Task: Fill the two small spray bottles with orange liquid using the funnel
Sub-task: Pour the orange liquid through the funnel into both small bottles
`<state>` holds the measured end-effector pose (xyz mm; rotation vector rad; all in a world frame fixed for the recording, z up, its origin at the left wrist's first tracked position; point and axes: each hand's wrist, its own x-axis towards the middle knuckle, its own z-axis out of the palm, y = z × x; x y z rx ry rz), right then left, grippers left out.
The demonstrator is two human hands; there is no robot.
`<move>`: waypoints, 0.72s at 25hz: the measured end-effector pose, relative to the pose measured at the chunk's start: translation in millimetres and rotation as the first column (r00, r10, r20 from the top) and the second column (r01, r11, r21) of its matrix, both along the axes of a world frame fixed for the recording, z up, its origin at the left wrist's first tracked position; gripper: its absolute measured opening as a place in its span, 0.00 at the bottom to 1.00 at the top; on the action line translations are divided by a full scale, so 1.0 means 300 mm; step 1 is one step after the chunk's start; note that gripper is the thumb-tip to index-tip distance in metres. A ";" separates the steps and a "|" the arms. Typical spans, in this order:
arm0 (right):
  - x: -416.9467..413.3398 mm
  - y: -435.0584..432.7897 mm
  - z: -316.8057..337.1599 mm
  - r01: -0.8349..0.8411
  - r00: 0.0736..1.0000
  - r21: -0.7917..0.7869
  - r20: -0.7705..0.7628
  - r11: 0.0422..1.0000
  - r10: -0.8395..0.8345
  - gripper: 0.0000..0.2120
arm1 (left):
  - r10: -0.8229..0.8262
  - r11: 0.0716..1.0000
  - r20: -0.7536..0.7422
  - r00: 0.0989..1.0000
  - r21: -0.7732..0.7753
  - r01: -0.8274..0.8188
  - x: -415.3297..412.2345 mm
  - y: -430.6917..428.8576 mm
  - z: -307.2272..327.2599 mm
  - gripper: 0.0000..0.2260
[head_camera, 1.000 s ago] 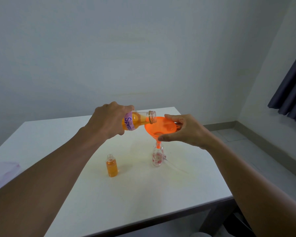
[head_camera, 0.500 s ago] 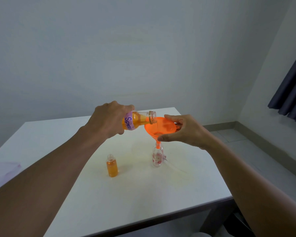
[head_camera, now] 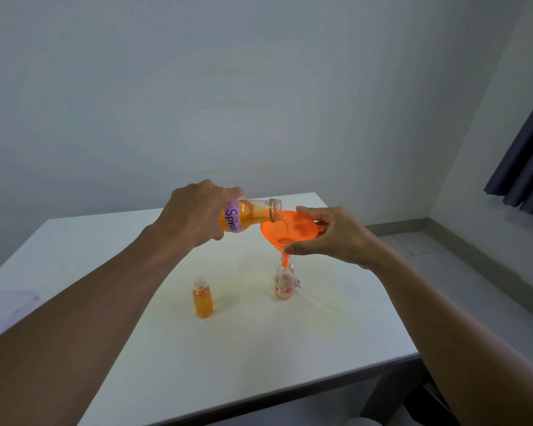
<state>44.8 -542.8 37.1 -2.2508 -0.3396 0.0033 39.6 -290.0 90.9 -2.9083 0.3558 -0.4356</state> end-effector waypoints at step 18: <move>0.005 -0.004 -0.001 -0.001 1.000 -0.004 0.008 1.000 0.001 0.60 | 0.010 0.999 -0.002 1.000 -0.032 -0.010 0.002 0.004 0.006 0.32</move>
